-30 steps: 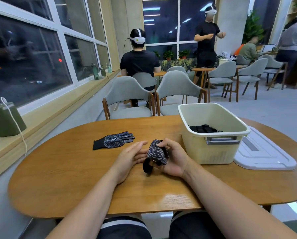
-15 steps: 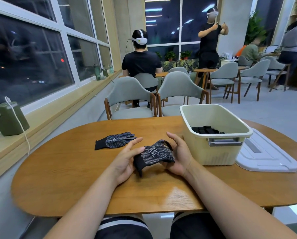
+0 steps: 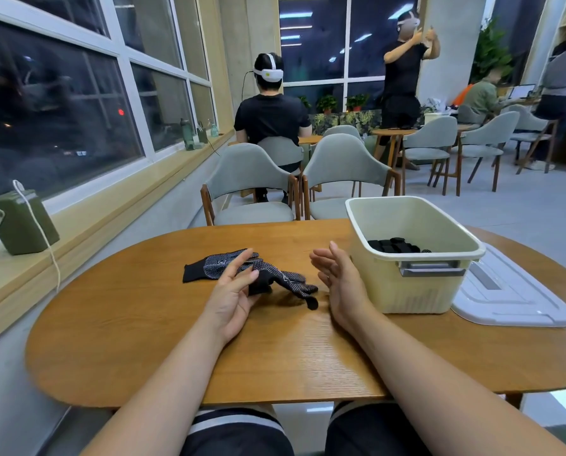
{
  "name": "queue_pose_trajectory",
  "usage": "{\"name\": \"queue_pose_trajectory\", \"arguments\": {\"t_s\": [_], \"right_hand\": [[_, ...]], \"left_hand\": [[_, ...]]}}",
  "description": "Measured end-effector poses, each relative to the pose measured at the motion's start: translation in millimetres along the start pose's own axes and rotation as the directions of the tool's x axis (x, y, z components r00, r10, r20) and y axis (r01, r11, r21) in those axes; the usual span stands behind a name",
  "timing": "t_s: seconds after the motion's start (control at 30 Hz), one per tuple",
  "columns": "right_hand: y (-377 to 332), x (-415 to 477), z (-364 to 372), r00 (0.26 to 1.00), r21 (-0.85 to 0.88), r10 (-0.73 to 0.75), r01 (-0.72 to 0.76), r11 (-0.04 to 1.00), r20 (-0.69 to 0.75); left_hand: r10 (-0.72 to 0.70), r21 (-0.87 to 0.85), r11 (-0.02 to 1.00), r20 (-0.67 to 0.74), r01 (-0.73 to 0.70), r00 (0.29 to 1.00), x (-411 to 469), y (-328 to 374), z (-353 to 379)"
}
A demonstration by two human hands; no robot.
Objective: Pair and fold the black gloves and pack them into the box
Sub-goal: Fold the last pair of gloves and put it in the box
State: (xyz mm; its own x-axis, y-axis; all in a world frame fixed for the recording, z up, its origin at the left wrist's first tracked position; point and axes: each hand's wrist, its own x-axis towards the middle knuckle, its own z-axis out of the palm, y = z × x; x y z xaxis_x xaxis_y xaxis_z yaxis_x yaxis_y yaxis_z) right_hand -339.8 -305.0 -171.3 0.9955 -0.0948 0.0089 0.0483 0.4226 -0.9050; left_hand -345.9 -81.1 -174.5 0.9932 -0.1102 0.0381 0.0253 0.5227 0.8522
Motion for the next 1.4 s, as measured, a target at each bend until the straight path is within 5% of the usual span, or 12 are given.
{"name": "queue_pose_trajectory", "arguments": {"t_s": [0.1,0.2,0.33,0.47,0.9,1.4], "right_hand": [[-2.8,0.2,-4.3,1.000,0.045,-0.009,0.008,0.999,0.008],[-5.4,-7.7,0.2,0.975,0.093,0.134,-0.152,0.984,0.177],[-1.8,-18.0,6.3,0.760,-0.083,0.390,-0.409,0.909,0.521],[2.3,-15.5,5.5,0.642,-0.137,0.482,-0.510,0.849,0.596],[4.9,2.9,-3.6,0.824,0.229,0.318,-0.461,0.857,0.469],[5.8,6.9,-6.2,0.886,0.258,0.301,-0.401,0.879,0.353]], "left_hand": [[0.001,-0.012,1.000,-0.012,-0.001,1.000,0.0,1.0,-0.1],[0.001,-0.009,1.000,-0.026,-0.001,1.000,0.5,1.4,0.0],[0.006,-0.064,0.998,-0.009,-0.007,1.000,-0.7,4.3,0.2],[-0.036,-0.125,0.991,0.072,0.045,0.997,-7.7,9.5,5.7],[-0.226,0.262,0.952,0.241,0.160,0.944,-18.8,-2.6,15.1],[-0.203,0.660,0.751,0.214,0.012,0.956,-58.1,-9.1,18.7]]}}
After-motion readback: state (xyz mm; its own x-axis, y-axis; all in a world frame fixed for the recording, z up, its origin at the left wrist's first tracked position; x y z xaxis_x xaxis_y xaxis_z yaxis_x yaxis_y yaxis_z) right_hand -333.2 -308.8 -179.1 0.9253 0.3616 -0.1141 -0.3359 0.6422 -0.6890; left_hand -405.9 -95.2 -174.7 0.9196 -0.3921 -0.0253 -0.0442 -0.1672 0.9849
